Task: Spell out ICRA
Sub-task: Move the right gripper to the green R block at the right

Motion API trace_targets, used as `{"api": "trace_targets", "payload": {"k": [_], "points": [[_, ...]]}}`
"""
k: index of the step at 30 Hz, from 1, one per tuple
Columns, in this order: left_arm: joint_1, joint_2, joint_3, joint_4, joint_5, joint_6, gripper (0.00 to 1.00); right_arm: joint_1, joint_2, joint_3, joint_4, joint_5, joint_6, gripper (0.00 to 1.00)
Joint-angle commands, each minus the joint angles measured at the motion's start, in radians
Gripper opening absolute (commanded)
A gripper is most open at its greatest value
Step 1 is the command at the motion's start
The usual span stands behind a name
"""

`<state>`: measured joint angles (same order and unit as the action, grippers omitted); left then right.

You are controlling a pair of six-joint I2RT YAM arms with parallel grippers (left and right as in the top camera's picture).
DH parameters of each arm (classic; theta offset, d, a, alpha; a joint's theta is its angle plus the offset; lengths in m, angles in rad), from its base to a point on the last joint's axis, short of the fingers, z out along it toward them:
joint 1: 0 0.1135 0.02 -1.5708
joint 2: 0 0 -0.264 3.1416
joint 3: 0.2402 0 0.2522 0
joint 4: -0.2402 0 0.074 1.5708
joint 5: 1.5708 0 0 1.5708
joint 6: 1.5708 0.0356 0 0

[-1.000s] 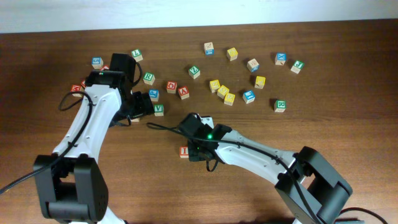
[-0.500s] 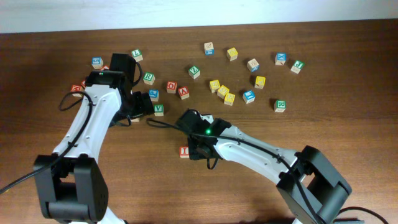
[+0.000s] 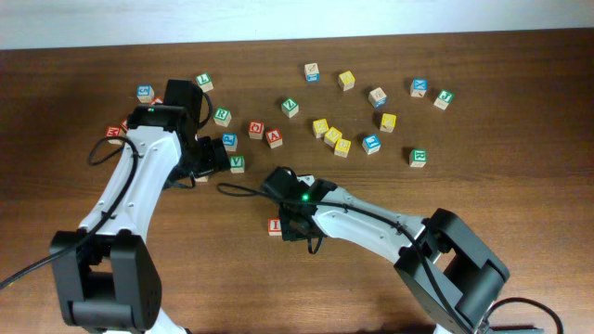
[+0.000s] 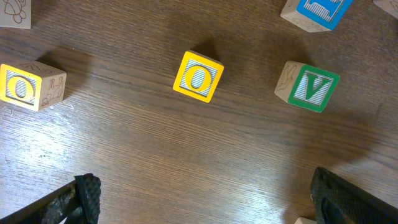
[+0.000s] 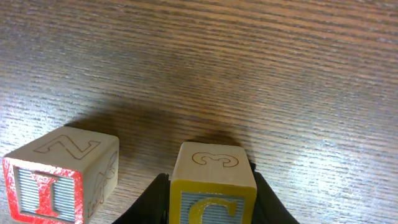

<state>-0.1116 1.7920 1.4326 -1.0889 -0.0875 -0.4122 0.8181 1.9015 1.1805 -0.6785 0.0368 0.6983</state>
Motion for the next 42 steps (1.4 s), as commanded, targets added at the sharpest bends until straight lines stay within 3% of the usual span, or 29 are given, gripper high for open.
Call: {"api": "trace_targets", "payload": {"k": [1, 5, 10, 15, 20, 24, 28, 29, 30, 36, 42], "points": [[0.003, 0.011, 0.005, -0.001, -0.015, -0.010, 0.99, 0.006, 0.009, 0.010, 0.009, -0.057, 0.043, 0.24], [0.003, 0.011, 0.005, -0.001, -0.015, -0.010, 0.99, 0.006, 0.009, 0.021, 0.009, -0.070, 0.044, 0.25], [0.003, 0.011, 0.005, -0.001, -0.015, -0.010, 0.99, 0.006, 0.009, 0.025, 0.008, -0.070, 0.042, 0.41], [0.003, 0.011, 0.005, -0.001, -0.015, -0.010, 0.99, -0.014, 0.004, 0.097, -0.063, -0.040, 0.040, 0.42], [0.003, 0.011, 0.005, -0.001, -0.015, -0.010, 0.99, -0.093, -0.047, 0.260, -0.253, -0.039, -0.014, 0.45], [0.003, 0.011, 0.005, -0.001, -0.015, -0.010, 0.99, -0.206, -0.133, 0.476, -0.547, -0.020, -0.022, 0.51], [0.003, 0.011, 0.005, -0.001, -0.015, -0.010, 0.99, -0.385, -0.347, 0.595, -0.775, 0.042, -0.075, 0.68], [0.003, 0.011, 0.005, -0.001, -0.015, -0.010, 0.99, -0.433, -0.402, 0.595, -0.809, 0.080, -0.075, 0.80], [0.003, 0.011, 0.005, -0.001, -0.015, -0.010, 0.99, -0.496, -0.464, 0.595, -0.843, 0.127, -0.075, 0.98], [0.003, 0.011, 0.005, -0.001, -0.015, -0.010, 0.99, -0.770, -0.573, 0.592, -0.878, 0.280, -0.097, 0.98], [0.003, 0.011, 0.005, -0.001, -0.015, -0.010, 0.99, -0.874, -0.434, 0.592, -0.878, 0.094, -0.171, 0.98]]}}
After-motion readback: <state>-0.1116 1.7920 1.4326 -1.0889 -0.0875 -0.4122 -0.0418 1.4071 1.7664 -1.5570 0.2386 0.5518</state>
